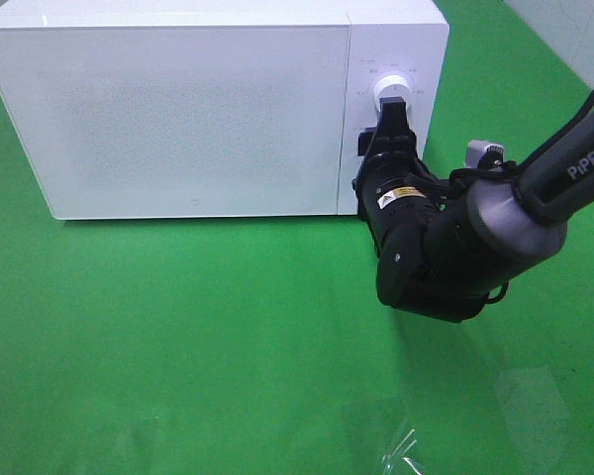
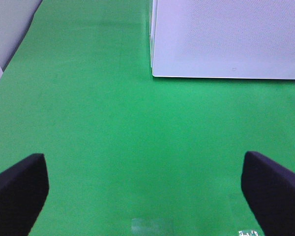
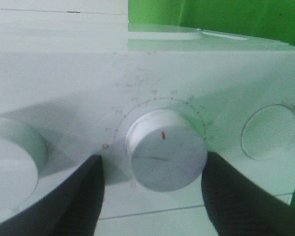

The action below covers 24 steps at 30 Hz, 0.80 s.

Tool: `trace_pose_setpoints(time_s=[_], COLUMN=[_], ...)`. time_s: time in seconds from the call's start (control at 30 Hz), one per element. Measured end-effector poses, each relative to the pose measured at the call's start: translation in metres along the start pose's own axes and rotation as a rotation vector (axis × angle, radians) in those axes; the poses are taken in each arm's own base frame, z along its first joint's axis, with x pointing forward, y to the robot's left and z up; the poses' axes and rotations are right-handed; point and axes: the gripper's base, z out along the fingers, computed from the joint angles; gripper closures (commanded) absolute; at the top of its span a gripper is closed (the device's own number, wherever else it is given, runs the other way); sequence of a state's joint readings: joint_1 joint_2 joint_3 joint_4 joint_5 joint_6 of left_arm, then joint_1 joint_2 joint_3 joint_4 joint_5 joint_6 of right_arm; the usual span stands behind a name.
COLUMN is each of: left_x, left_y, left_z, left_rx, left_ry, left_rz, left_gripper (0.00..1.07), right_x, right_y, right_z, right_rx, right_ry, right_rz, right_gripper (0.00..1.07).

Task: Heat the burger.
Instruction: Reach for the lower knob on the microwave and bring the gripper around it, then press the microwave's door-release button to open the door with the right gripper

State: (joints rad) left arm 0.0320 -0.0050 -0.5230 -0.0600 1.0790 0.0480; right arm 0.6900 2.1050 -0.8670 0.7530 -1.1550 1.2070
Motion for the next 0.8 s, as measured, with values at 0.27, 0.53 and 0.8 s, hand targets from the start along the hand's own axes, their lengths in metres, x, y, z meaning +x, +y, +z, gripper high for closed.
trace_pose_setpoints(time_s=[0.27, 0.53, 0.8], left_x=[0.000, 0.000, 0.000], left_y=[0.000, 0.000, 0.000], left_z=[0.000, 0.000, 0.000], left_rx=[0.000, 0.000, 0.000], left_ry=[0.000, 0.000, 0.000], left_rz=[0.000, 0.000, 0.000], left_gripper=[0.07, 0.07, 0.07], right_x=[0.016, 0.011, 0.008], right_y=[0.019, 0.021, 0.033], right_z=[-0.008, -0.027, -0.052], right_rx=[-0.070, 0.065, 0.179], right_ry=[0.086, 0.183, 0.400], right_rz=[-0.046, -0.179, -0.470], right_gripper=[0.40, 0.40, 0.40])
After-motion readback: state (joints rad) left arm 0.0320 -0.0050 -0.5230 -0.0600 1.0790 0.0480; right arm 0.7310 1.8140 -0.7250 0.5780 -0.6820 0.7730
